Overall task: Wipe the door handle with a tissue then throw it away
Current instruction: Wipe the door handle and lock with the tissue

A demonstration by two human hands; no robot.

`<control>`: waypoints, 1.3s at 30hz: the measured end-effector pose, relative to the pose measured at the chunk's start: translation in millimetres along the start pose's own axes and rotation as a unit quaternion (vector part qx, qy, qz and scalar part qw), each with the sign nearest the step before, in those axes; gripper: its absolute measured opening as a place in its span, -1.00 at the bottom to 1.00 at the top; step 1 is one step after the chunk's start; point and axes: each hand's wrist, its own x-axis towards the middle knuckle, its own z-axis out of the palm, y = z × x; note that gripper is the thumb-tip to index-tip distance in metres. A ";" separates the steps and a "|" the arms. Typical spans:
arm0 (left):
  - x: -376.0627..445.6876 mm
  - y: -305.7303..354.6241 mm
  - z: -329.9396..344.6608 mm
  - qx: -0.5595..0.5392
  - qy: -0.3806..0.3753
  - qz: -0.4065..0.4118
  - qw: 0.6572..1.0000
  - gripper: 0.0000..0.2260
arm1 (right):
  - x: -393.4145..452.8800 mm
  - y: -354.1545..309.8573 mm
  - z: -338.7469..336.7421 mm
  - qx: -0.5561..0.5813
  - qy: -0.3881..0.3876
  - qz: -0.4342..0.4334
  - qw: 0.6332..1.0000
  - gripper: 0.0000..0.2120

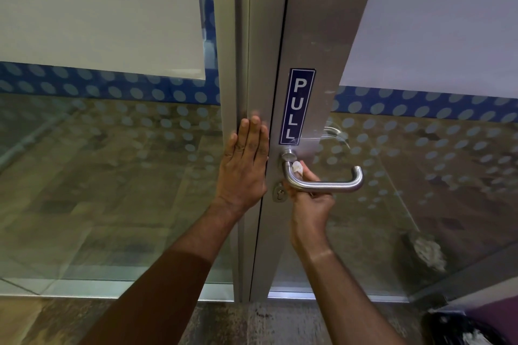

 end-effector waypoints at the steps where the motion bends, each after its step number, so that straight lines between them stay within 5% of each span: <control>1: 0.3 -0.1 -0.2 -0.002 0.002 0.000 1.000 -0.03 | 0.1 1.1 0.7 -0.009 0.006 -0.015 1.000 -0.74; 17: -0.7 -1.2 -3.6 -0.009 -0.016 0.005 1.000 -0.17 | -21.1 5.3 42.9 0.114 0.085 0.177 0.974 -0.91; 21: 0.3 -0.9 -5.8 -0.011 -0.026 0.011 1.000 -0.21 | -38.0 -0.2 21.6 0.019 0.068 0.180 0.981 -0.90; 24: 0.1 -0.7 -6.4 -0.011 -0.026 0.015 0.999 -0.21 | -54.3 -10.0 5.3 -0.138 0.027 0.039 0.989 -0.92; 26: -0.4 -1.1 -6.8 -0.013 -0.032 0.012 0.999 -0.15 | -55.1 -25.3 1.6 -0.290 -0.034 -0.169 0.941 -0.88; 28: -1.1 -1.1 -7.9 -0.018 -0.035 0.000 0.999 -0.05 | -44.1 -41.6 3.5 -0.415 -0.079 -0.331 0.844 -0.80; 33: -0.9 0.1 -11.0 -0.037 -0.027 0.004 0.999 -0.15 | -7.6 -64.0 22.1 -0.615 -0.129 -0.350 0.695 -0.84; 36: -1.1 -0.6 -10.2 -0.036 -0.033 0.006 0.999 -0.20 | 0.6 -63.7 26.5 -0.634 -0.157 -0.344 0.674 -0.89; 39: -0.8 -1.1 -9.8 -0.037 -0.033 0.004 0.999 -0.21 | 1.0 -63.5 22.1 -0.602 -0.147 -0.341 0.707 -0.85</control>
